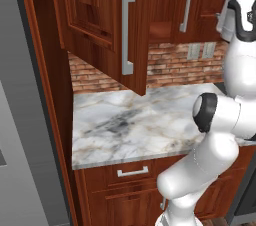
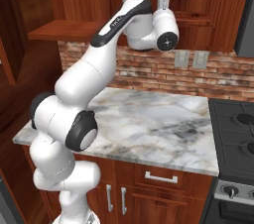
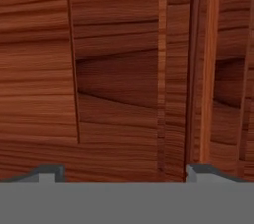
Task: Open the cabinet and move the ladle to the pot. Then close the cabinet.
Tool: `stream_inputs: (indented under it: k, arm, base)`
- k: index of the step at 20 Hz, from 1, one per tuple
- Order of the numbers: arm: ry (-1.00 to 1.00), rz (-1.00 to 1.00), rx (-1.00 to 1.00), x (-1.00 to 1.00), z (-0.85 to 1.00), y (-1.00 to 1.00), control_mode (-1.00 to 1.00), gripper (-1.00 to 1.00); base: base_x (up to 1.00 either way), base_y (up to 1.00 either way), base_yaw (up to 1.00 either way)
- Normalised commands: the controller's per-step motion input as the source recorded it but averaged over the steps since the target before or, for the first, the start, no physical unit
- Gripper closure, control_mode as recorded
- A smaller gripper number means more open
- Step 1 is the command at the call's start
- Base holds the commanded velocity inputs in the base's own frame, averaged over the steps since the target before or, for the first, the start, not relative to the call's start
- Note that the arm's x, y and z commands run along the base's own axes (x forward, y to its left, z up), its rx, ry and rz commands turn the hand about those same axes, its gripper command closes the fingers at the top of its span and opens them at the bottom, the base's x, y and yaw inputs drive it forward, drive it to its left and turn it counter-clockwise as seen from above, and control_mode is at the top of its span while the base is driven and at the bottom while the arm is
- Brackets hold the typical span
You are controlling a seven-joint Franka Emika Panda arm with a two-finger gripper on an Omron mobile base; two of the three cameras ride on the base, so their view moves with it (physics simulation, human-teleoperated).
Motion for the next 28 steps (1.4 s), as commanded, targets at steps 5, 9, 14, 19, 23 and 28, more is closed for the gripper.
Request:
stream_inputs:
  k: [5,9,14,19,23,28]
  arm:
    - [0.05,-0.03,-0.01,0.32,-0.02,0.00,-1.00,-1.00]
    - [0.02,-0.01,0.00,0.17,0.00,0.00,-1.00,-1.00]
    - [0.00,0.00,0.00,0.27,-0.04,0.00,-1.00,-1.00]
    - [-0.01,0.00,0.00,0.06,-0.05,0.02,-1.00,-1.00]
    - [-0.04,0.00,0.00,-0.18,0.00,0.00,-1.00,-1.00]
    - [-0.07,0.00,0.00,-0.48,0.15,0.00,-1.00,-1.00]
  base:
    - [0.00,0.00,0.00]
    - [0.00,0.00,0.00]
    - [0.00,0.00,0.00]
    - [0.00,0.00,0.00]
    - [0.00,0.00,0.00]
    - [0.00,0.00,0.00]
